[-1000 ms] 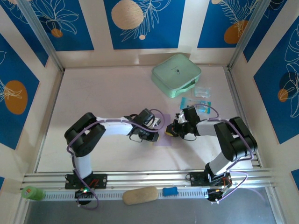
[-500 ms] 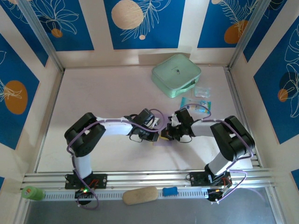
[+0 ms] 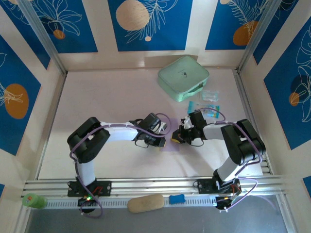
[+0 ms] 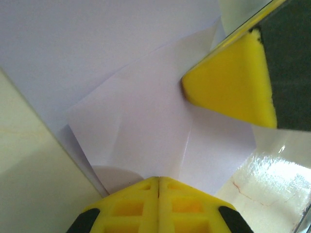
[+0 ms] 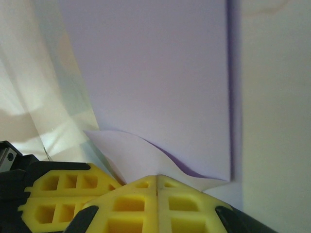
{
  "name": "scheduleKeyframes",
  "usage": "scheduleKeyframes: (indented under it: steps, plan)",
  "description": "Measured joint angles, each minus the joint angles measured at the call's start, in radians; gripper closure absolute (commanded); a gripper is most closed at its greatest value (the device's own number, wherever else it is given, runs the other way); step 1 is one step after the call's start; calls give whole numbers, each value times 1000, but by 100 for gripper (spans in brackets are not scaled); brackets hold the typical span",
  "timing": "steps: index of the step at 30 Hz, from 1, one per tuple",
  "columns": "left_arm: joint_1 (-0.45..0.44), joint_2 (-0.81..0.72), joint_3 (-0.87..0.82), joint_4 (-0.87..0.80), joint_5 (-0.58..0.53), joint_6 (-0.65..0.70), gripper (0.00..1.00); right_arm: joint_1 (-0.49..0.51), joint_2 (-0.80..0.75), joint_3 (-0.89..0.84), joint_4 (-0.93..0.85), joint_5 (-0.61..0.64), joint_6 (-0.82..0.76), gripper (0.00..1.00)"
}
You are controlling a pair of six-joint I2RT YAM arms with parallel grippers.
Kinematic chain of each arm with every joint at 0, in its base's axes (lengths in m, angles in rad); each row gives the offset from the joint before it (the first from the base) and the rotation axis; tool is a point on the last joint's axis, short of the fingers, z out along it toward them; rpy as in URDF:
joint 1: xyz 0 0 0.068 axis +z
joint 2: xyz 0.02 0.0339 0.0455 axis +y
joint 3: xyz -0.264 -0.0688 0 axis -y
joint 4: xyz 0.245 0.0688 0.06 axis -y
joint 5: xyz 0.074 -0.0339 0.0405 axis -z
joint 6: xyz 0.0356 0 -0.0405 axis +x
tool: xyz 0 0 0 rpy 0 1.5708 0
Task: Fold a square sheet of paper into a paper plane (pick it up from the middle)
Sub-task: Fold the triangle a second time at the center of the table.
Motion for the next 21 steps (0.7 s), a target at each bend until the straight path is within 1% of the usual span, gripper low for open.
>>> scheduleKeyframes:
  steps: [6, 10, 17, 21]
  plan:
    - [0, 0, -5, 12, 0, 0, 100, -55, 0, 0, 0, -2, 1, 100]
    - [0, 0, -6, 14, 0, 0, 100, -69, -2, 5, -16, 10, -1, 100]
    - [0, 0, -14, 34, 0, -1, 100, -73, -37, 45, -114, 133, -23, 100]
    - [0, 0, -20, 48, 5, -8, 100, -74, -91, 45, -158, 220, -23, 100]
